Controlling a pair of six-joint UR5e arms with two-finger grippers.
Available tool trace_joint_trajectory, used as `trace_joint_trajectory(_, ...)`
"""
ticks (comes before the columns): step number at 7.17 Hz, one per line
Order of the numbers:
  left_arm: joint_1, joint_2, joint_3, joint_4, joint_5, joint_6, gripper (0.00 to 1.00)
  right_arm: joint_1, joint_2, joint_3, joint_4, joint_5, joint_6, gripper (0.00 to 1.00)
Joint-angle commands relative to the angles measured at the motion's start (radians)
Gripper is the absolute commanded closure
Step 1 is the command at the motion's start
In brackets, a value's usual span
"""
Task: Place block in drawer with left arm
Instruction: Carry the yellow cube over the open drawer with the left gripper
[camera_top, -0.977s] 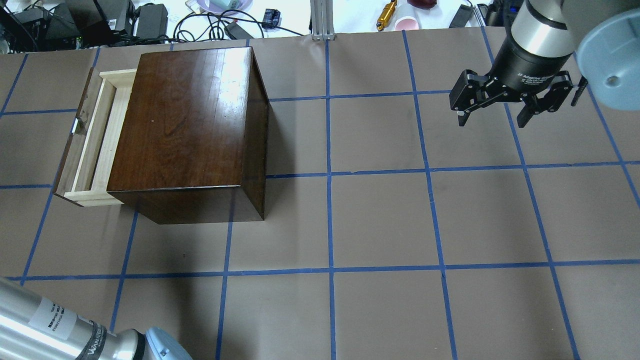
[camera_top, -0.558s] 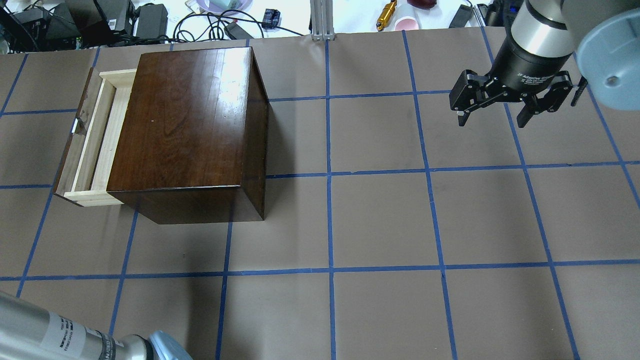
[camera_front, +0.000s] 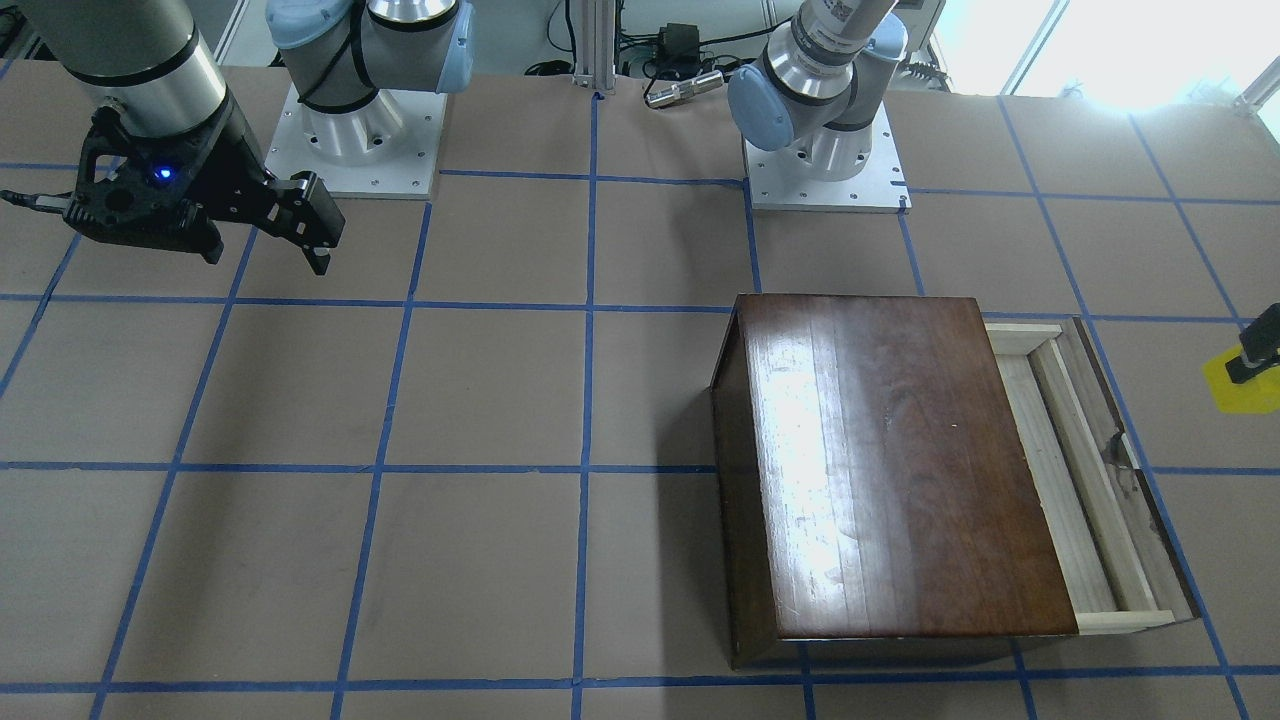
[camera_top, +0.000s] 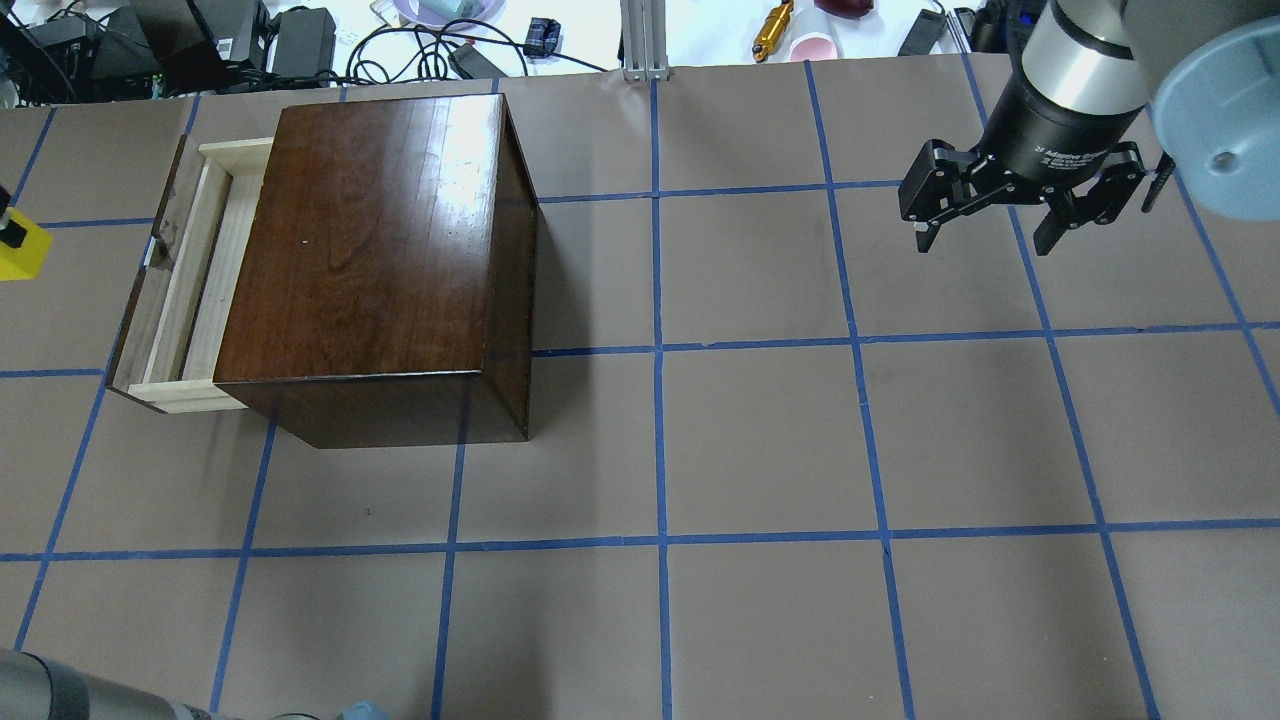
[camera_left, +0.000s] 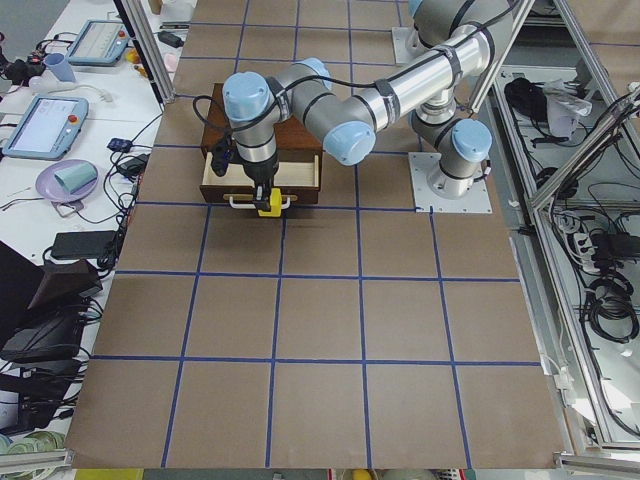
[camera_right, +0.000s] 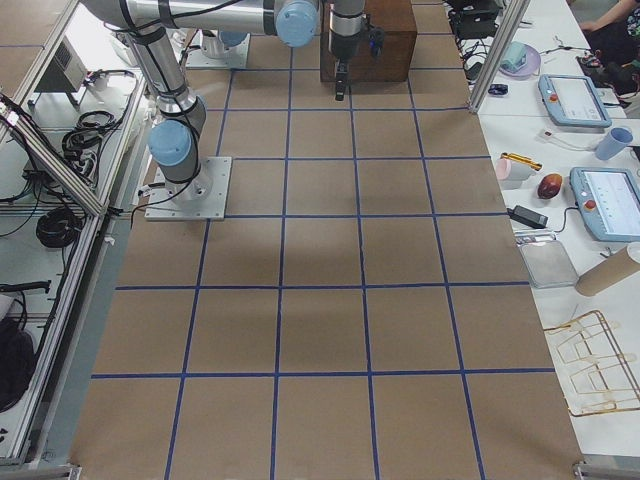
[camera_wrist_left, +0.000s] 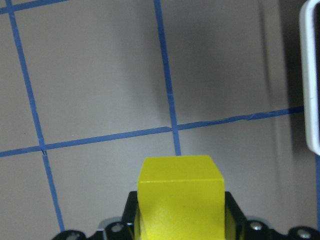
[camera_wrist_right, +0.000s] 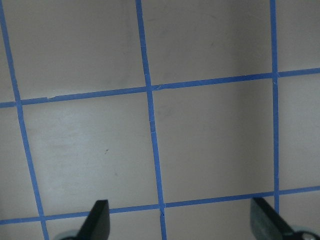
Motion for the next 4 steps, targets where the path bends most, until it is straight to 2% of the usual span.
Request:
trace_joint_trajectory(1,-0.134,0.032,-0.044,-0.008,-0.008,-0.222,0.69,0.000,0.000,0.000,0.000,0.000,0.000,0.00)
trace_joint_trajectory(4,-0.165,0.001,-0.075,0.009,-0.015,-0.214,0.71,0.000,0.000,0.000,0.000,0.000,0.000,0.00)
